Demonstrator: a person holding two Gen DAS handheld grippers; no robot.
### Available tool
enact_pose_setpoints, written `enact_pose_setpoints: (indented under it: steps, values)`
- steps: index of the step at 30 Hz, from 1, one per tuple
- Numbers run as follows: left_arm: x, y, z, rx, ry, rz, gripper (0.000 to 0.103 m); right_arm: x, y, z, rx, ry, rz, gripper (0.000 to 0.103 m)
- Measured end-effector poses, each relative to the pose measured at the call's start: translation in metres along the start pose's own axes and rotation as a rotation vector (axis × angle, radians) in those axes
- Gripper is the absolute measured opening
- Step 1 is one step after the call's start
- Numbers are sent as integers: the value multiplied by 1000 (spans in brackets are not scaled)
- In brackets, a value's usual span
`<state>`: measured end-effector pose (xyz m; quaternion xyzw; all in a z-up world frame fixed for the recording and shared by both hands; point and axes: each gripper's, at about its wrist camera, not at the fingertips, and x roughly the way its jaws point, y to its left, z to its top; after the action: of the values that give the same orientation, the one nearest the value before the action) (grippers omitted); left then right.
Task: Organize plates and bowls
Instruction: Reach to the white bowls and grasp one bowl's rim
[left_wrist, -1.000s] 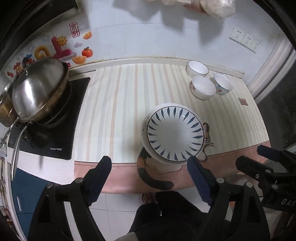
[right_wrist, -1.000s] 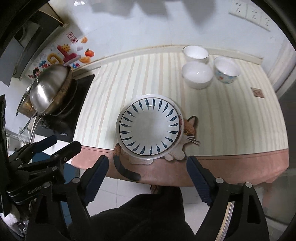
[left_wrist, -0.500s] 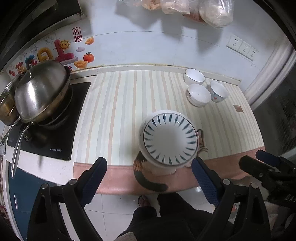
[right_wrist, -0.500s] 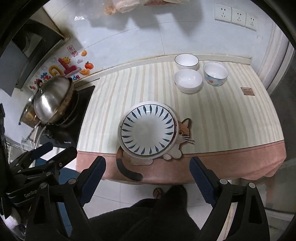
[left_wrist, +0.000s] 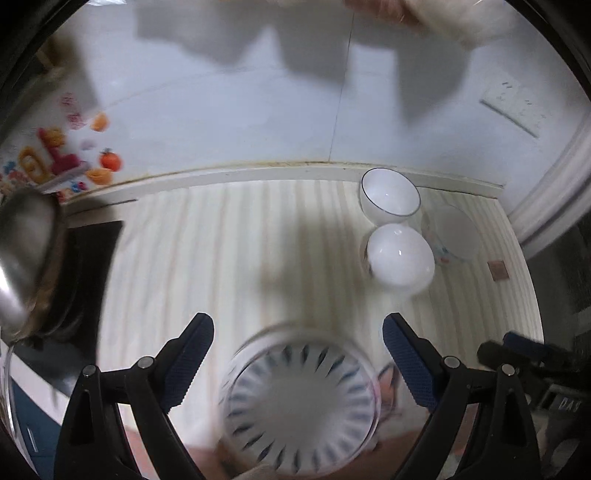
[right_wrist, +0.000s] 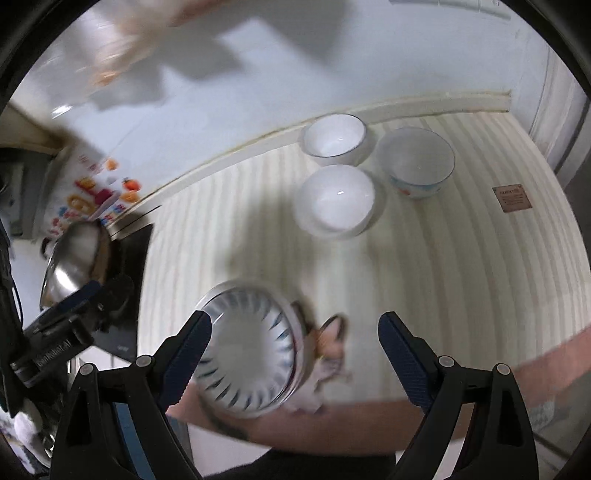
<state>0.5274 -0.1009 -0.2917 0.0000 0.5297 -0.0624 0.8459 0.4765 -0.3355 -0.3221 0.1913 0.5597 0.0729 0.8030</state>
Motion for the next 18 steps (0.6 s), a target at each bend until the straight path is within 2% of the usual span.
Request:
enact_pose_setpoints:
  steps: [4, 6, 8, 12, 13, 16, 17, 18]
  values:
    - [62, -18, 32, -31, 102, -34, 91, 45, -39, 44, 45, 61, 30, 92]
    - [94, -27, 43, -45, 169, -68, 82, 65, -54, 59, 65, 89, 34, 88]
    - [121, -35, 52, -60, 217, -82, 70, 85, -68, 73, 88, 118, 38, 77]
    - [161, -50, 61, -71, 293, -116, 54, 121, -85, 90, 114, 164, 58, 69]
    - [168, -53, 62, -71, 311, -128, 53, 129, -88, 93, 120, 175, 68, 65]
    - [190, -65, 63, -59, 356, -143, 44, 145, -91, 97, 123, 190, 68, 50]
    - [195, -68, 63, -53, 368, -144, 37, 150, -92, 98, 125, 195, 64, 41]
    - [201, -71, 62, -46, 382, -142, 32, 154, -92, 100, 127, 200, 63, 37]
